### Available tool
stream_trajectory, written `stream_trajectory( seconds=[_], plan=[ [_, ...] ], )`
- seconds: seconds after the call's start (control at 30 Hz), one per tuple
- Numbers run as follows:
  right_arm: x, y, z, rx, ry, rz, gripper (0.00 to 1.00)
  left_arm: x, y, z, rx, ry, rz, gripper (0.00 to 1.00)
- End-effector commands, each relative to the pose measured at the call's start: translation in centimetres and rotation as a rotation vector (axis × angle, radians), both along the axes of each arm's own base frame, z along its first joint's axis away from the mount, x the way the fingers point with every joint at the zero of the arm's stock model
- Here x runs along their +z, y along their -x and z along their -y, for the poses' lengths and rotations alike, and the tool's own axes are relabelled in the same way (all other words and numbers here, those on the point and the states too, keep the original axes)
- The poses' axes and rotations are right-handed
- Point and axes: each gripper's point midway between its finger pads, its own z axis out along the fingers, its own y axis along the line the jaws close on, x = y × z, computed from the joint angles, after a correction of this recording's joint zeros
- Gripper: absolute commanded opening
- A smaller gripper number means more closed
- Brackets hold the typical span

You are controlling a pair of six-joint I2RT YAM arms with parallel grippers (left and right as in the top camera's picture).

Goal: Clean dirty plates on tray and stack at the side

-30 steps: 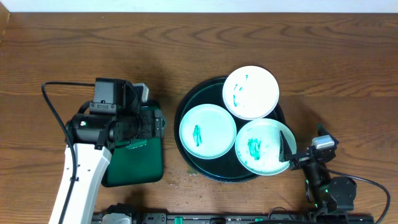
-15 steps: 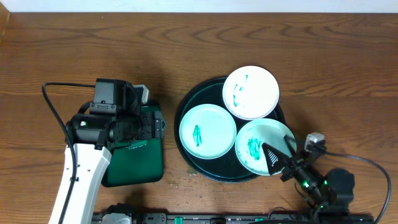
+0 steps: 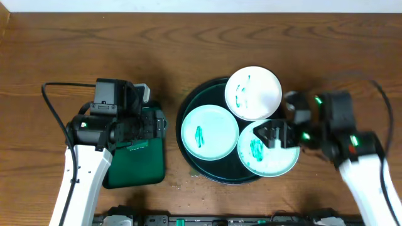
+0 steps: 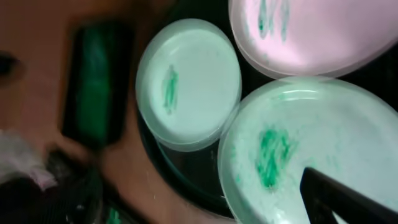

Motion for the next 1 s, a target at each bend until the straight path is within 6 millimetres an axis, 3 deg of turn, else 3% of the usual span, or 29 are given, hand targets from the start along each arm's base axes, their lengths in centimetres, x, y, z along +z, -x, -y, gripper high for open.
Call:
stream_trajectory(
  seconds=[0.0,0.13,0.27,0.53,0.83,0.97],
  plan=[
    [-1.3,-2.3,-0.2,0.109,0.249,-0.044,0.99,0.8,-0.3,0.3,-0.001,0.016,0.021,0.83],
    [-3.2,-3.6,-1.2,0.180,0.451,-0.162,0.99,0.8,-0.3,0.3,-0.001,0.016,0.021,0.83],
    [-5.1,-4.5,-3.0,0.247,0.540,-0.191,0.99,0.8,-0.3,0.3,-0.002,0.015,0.021,0.83],
    [-7.5,-4.6,-6.9,0.266,0.456,-0.237,0.99,0.8,-0.3,0.3,-0.002,0.016,0.021,0.83],
    [-7.8,-6.0,-8.1,0.243,0.412,-0.195,0.99,0.8,-0.3,0.3,-0.002,0.016,0.020,0.83],
    [-7.5,-5.6,-9.4,0.240,0.343,-0.218,0.99,0.8,-0.3,0.3,-0.002,0.016,0.021,0.83]
  ],
)
